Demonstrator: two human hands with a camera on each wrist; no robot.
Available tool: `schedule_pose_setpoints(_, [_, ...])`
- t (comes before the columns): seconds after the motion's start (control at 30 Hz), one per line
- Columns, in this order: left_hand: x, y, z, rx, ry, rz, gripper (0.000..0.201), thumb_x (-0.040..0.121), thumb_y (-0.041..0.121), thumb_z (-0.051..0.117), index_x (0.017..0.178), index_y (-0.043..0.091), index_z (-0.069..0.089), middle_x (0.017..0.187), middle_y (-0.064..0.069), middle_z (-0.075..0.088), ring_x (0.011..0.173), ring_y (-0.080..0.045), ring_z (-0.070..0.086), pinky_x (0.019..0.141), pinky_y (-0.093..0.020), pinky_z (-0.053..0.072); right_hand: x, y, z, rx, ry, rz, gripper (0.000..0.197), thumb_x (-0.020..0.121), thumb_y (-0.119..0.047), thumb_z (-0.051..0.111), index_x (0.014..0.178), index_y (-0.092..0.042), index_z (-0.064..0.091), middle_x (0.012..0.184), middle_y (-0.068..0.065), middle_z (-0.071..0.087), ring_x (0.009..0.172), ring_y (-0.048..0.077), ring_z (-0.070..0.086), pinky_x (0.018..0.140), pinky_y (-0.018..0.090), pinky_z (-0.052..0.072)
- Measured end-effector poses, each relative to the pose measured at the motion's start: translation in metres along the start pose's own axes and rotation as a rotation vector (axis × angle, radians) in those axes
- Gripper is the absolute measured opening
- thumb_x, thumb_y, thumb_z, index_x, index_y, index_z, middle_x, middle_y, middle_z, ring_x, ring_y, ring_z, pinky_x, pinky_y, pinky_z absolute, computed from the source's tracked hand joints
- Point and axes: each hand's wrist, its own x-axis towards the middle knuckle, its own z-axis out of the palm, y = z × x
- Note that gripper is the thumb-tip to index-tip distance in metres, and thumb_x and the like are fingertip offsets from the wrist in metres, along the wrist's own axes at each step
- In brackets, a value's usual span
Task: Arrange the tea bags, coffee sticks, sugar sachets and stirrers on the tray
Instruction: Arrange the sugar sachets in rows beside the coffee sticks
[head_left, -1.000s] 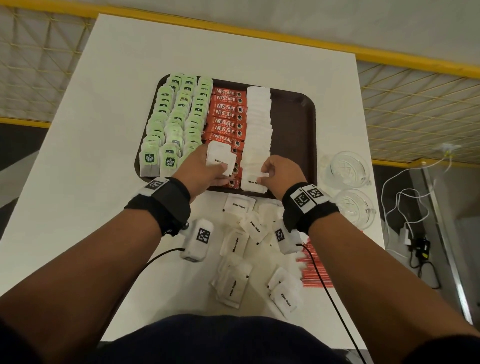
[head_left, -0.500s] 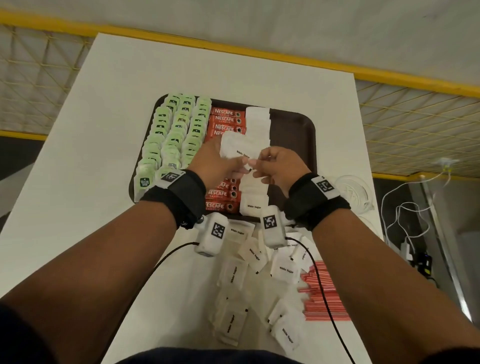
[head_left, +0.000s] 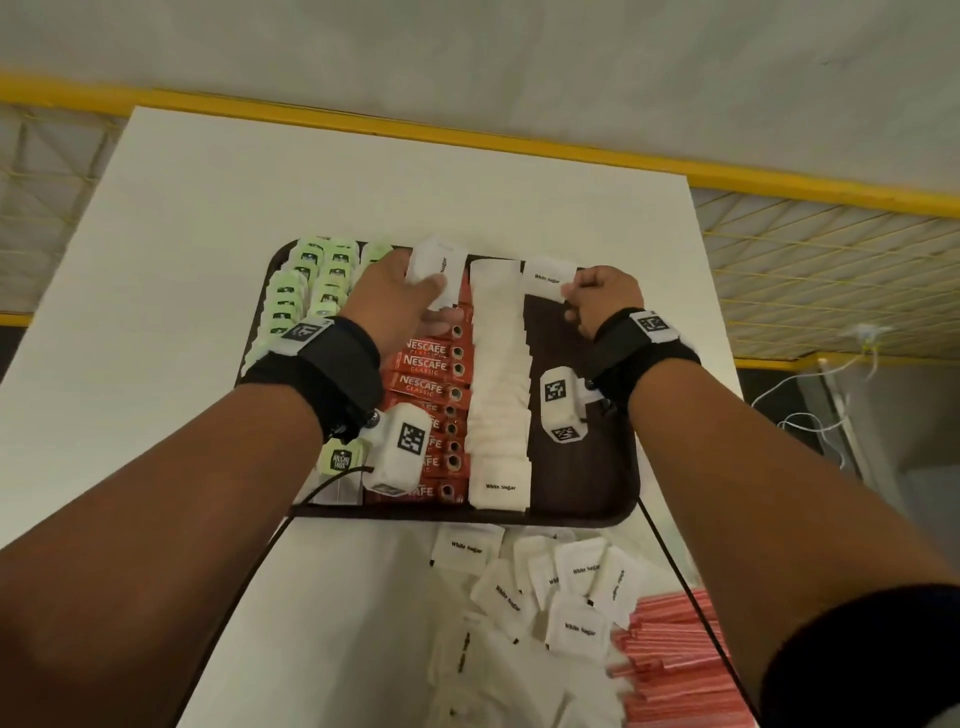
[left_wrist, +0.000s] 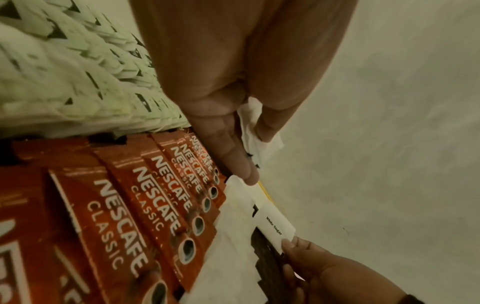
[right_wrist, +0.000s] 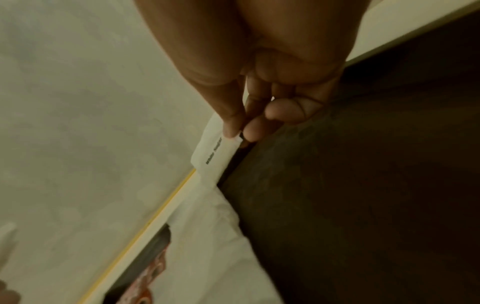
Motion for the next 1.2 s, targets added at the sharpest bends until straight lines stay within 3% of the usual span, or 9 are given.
schedule_pose_setpoints(0.13, [0.009,-0.002,-0.006,0.01,0.0,-0.004,0.031,0.1,0.014,0.053,0.131,0.011,0.05,0.119,-0.011,0.066,0.085,-0.022,0.075,0.078,-0.035,0.061,0.022,0.002,0.006,-0.157,0.024,-0.031,0.021,0.086,-0.017,0.071,0.072,-0.025,0.058,0.099,0.009,0.072,0.079,0.026,0.067,0.081,0.038,0.058])
schedule_pose_setpoints(0.23, [0.012,-0.004,-0.009,0.013,0.006,0.001,0.03,0.1,0.014,0.054,0.129,0.01,0.049,0.118,-0.01,0.066,0.084,-0.021,0.075,0.074,-0.032,0.062,0.03,0.002,0.006,-0.269,0.022,-0.038,0.01,0.086,-0.021,0.072,0.079,-0.021,0.063,0.101,0.008,0.072,0.094,0.03,0.069,0.091,0.042,0.055])
schedule_pose_setpoints(0.43, [0.012,-0.01,-0.008,0.029,-0.015,-0.001,0.034,0.097,0.014,0.059,0.13,0.009,0.05,0.112,-0.011,0.068,0.084,-0.024,0.075,0.071,-0.029,0.062,0.037,0.004,0.007,-0.358,0.053,0.0,0.011,0.084,-0.028,0.074,0.084,-0.017,0.07,0.095,0.005,0.073,0.087,0.026,0.07,0.085,0.038,0.057])
schedule_pose_setpoints(0.57, [0.01,-0.012,-0.002,0.092,-0.044,0.019,0.033,0.094,0.014,0.064,0.125,0.008,0.053,0.107,-0.012,0.07,0.081,-0.023,0.075,0.068,-0.028,0.062,0.02,-0.006,0.008,-0.34,0.159,-0.146,0.02,0.088,-0.031,0.067,0.092,-0.013,0.06,0.095,0.0,0.064,0.084,0.019,0.057,0.075,0.027,0.043])
schedule_pose_setpoints(0.7, [0.011,-0.008,0.008,0.192,-0.079,0.032,0.036,0.091,0.014,0.069,0.124,0.007,0.055,0.101,-0.013,0.072,0.081,-0.026,0.075,0.073,-0.036,0.062,-0.013,-0.031,0.019,-0.277,-0.189,-0.296,0.037,0.09,-0.049,0.061,0.094,-0.014,0.067,0.089,-0.001,0.07,0.076,0.016,0.063,0.07,0.03,0.051])
schedule_pose_setpoints(0.8, [0.011,-0.006,0.016,0.242,-0.098,0.051,0.037,0.089,0.016,0.071,0.122,0.007,0.056,0.1,-0.013,0.073,0.079,-0.025,0.075,0.075,-0.04,0.062,-0.027,-0.035,0.022,-0.279,-0.344,-0.347,0.026,0.089,-0.034,0.07,0.098,-0.01,0.068,0.077,-0.003,0.067,0.062,0.008,0.059,0.061,0.023,0.05])
schedule_pose_setpoints(0.93, [0.011,-0.005,0.021,0.188,-0.08,0.052,0.032,0.091,0.011,0.067,0.12,0.005,0.056,0.099,-0.015,0.073,0.079,-0.022,0.074,0.07,-0.033,0.061,-0.02,-0.015,0.016,0.109,-0.316,-0.159,0.01,0.087,-0.011,0.072,0.093,-0.007,0.065,0.079,0.01,0.068,0.066,0.017,0.064,0.065,0.029,0.055])
schedule_pose_setpoints(1.03, [0.011,-0.004,0.021,0.146,-0.06,0.043,0.028,0.095,0.009,0.061,0.121,0.003,0.055,0.102,-0.014,0.072,0.078,-0.022,0.073,0.074,-0.036,0.06,-0.01,0.003,0.007,0.396,-0.145,-0.021,0.007,0.088,-0.002,0.069,0.09,-0.004,0.063,0.081,0.012,0.065,0.064,0.018,0.064,0.063,0.026,0.055])
schedule_pose_setpoints(1.2, [0.008,-0.005,0.017,0.131,-0.054,0.021,0.024,0.099,0.006,0.047,0.121,0.006,0.056,0.106,-0.017,0.07,0.081,-0.025,0.071,0.071,-0.034,0.06,0.004,0.029,0.005,0.391,0.038,0.149,0.005,0.088,-0.006,0.069,0.092,-0.008,0.066,0.086,0.013,0.07,0.066,0.017,0.067,0.07,0.029,0.058])
